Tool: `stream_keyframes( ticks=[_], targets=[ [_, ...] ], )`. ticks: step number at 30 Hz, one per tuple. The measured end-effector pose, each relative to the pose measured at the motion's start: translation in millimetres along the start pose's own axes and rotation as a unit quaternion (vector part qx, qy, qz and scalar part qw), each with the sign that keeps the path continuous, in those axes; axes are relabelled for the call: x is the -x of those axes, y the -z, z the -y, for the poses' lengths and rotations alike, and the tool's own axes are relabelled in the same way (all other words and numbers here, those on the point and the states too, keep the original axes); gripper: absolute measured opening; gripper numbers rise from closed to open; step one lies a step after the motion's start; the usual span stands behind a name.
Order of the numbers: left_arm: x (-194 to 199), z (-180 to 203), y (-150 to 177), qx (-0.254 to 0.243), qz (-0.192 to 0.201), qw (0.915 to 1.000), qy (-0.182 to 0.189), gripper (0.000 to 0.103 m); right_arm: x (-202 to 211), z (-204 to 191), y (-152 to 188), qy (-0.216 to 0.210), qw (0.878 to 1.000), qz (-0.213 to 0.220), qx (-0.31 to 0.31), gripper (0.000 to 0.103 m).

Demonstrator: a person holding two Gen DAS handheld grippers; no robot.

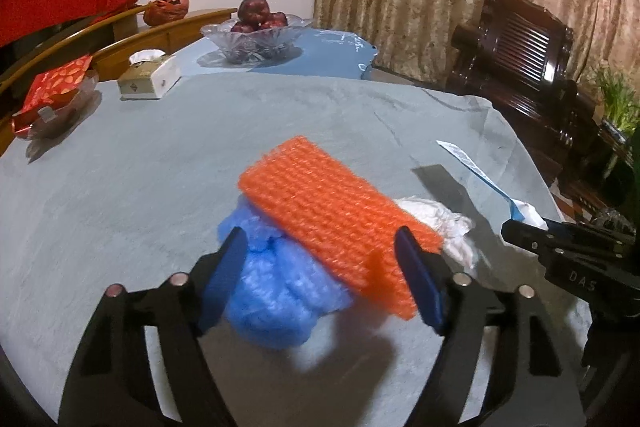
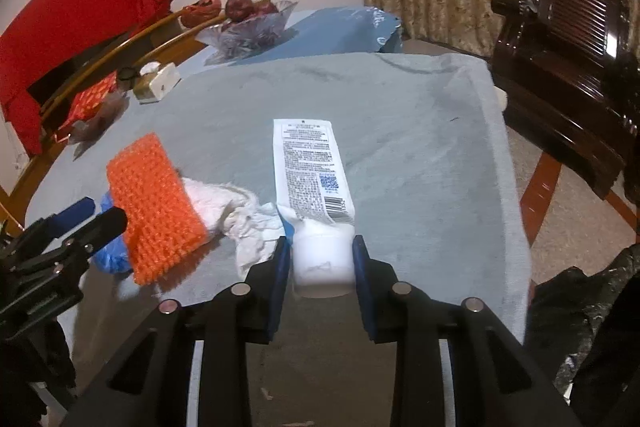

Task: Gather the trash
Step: 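Grasp the white tube with the right gripper while the left grasps the orange mesh sleeve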

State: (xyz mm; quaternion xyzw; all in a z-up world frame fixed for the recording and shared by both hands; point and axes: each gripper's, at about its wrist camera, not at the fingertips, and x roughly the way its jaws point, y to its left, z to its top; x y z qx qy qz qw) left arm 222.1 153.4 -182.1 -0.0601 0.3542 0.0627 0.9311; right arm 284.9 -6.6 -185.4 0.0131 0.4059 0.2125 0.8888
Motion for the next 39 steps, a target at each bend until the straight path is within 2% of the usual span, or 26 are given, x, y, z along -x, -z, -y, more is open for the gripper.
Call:
stream_keyframes(
  ticks=[8,10,13,14,15,18,23,28,34,39],
  targets=[
    [-23.1,5.7,-7.5,0.001,-0.018,0.9998,-0.005,0.067,-3.4,-0.6,0.1,-0.006,1.000,0.001,0.002,0.031],
    [-28.7,5.4,-8.1,0.004,-0.024,0.9997,-0.006,0.063,-4.4,-0.1,1.4,-0.005,1.000,-0.001,0.003,0.031],
    [-34.1,9.0,-8.4,-0.003,-0.029,0.9995,-0.011,0.040,-5.0,1.8,3.3,-0.006,1.000,-0.003,0.000,0.031],
    [-34.3,10.1,-8.4,-0.005,-0.030,0.9995,-0.012,0.027,-4.8,2.0,3.4,-0.006,1.000,-0.003,0.001,0.031],
    [-34.4,11.4,-8.0,-0.007,-0.031,0.9994,-0.013,0.019,-4.4,2.1,3.4,-0.007,1.000,-0.003,0.001,0.031],
    [-28.5,11.3,-8.0,-0.005,-0.020,0.9997,-0.014,0.012,-3.3,2.0,3.5,-0.007,1.000,-0.001,0.003,0.031],
    [-0.7,15.5,-10.0,-0.005,0.014,0.9999,-0.007,0.010,8.0,2.4,3.8,-0.009,1.000,0.008,0.004,0.031],
    [25.1,26.9,-8.2,-0.015,0.027,0.9995,0.010,0.010,26.1,1.7,3.8,-0.011,1.000,0.021,0.009,0.031],
    [48.3,42.9,11.2,-0.024,0.014,0.9993,0.027,0.010,46.0,0.4,14.3,-0.019,1.000,0.019,0.010,0.031],
    [54.4,47.2,30.8,-0.036,-0.002,0.9989,0.030,0.010,48.3,-0.9,32.9,-0.018,1.000,-0.003,0.010,0.031]
  ],
)
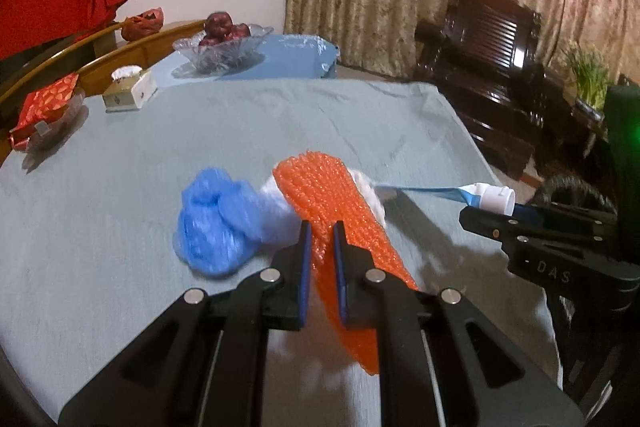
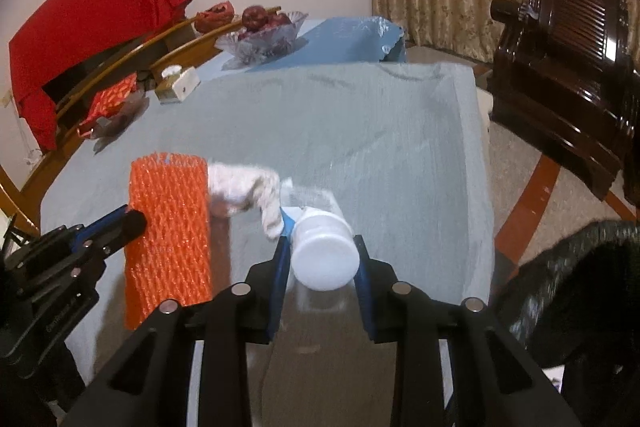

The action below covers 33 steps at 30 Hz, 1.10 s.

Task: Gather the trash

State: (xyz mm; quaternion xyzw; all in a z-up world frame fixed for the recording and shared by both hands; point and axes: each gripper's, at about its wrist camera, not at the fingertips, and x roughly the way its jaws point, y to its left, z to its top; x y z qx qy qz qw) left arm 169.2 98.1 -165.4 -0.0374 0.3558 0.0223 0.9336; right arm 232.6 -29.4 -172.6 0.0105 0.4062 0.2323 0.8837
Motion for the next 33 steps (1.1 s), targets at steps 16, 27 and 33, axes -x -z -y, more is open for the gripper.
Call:
stream_keyframes(
  ticks=[16,27,33],
  targets=[
    [-18.5,-14.6,22.1,0.003,-0.031,0.9995,-0.004,0.010,-22.4,-1.1,26.8,-0.010,0.999,-0.047,-0.010,0.038],
    [-19.3,-17.7,22.9,0.004,-0.032,0.9995,-0.002,0.010,-33.8,-0.9,19.7,-0.007,0.998,-0.055,-0.024,0.044],
    [-15.3,-14.4,22.0,0.002,-0.030,0.9995,0.005,0.010,-28.0,0.5,18.7,-0.010,0.998,-0.050,-0.030,0.039]
  ],
)
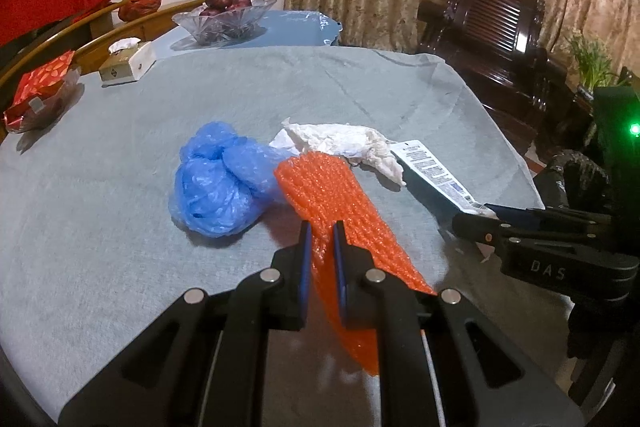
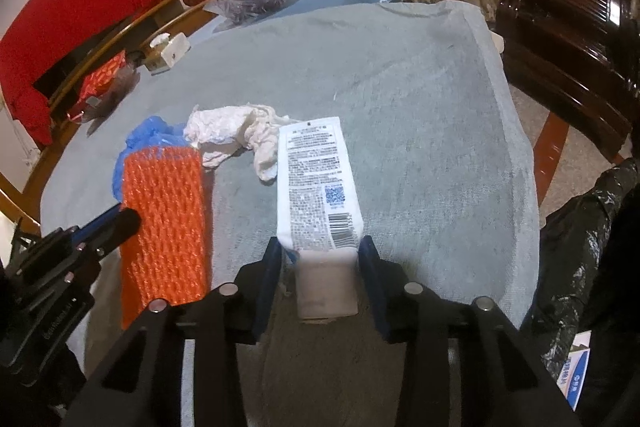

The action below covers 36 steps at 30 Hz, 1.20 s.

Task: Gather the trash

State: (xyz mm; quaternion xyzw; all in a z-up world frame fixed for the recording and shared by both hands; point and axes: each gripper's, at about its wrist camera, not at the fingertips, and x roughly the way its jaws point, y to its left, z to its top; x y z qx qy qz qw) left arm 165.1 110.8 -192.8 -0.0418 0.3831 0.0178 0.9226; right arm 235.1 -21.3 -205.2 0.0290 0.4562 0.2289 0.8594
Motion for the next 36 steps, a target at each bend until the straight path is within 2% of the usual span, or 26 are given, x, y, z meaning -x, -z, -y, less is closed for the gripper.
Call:
stream_keyframes(
  ticks=[10,20,28,36],
  targets=[
    [19.3,9.0,-9.6,-0.004,0.019,0.9998,0.010,0.010,38.1,-3.1,-1.3,-0.009,0.999,0.036,0.006,0.039],
    [48.1,30.0,-25.9,-0.014,0.050,0.9984,0.021,0.010,95.6,-3.3,-8.4,-0.008,0.996,0.086,0.017,0.039],
    [79.6,59.6,-38.6,-0.025,0.078,0.9959,0.039,0.010,144.7,4.8,-5.8,0.002,0.992,0.127,0.018,0.039],
    [100.0,100.0,-42.4,-0.041,0.095,0.9921,0.071,0.010,191.1,28.0,5.0,0.026,0.987,0.161,0.003,0.039]
  ],
)
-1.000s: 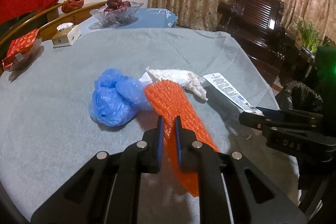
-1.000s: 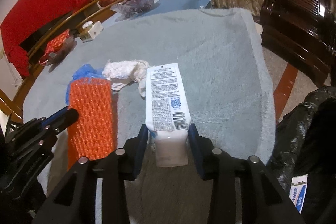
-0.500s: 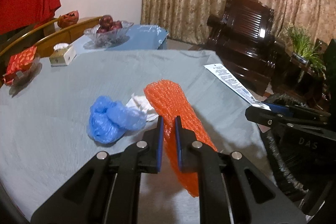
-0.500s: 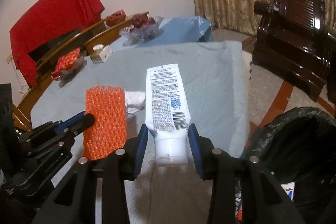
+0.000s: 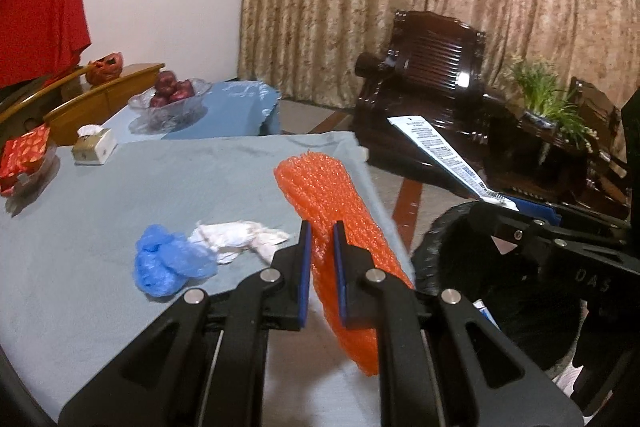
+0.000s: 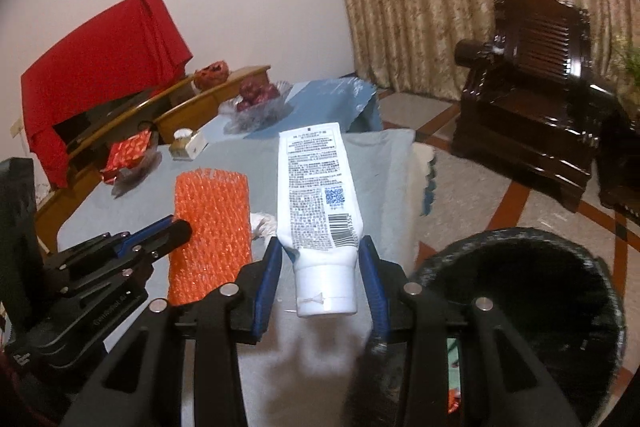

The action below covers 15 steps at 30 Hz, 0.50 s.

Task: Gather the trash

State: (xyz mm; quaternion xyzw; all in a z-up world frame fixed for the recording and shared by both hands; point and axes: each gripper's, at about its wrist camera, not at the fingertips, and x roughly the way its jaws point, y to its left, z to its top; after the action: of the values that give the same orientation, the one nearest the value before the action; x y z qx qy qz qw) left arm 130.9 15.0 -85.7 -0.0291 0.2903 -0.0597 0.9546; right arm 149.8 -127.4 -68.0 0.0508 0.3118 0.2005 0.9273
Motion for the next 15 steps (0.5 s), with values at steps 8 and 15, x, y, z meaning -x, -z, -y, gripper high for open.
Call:
stream_keyframes(
  ticks=[8,15],
  targets=[
    [-0.7,52.6,-4.8,-0.025,0.006,0.9986,0.045,0.010,43.1,36.4,10.5,0.048,0.998,0.020,-0.020,0.039],
    [-9.7,99.7,-3.8,-0.053,0.005,0.9953,0.080,0.010,72.8,73.1,27.2,0.091,0.995,0.025,-0.046,0.039]
  ],
)
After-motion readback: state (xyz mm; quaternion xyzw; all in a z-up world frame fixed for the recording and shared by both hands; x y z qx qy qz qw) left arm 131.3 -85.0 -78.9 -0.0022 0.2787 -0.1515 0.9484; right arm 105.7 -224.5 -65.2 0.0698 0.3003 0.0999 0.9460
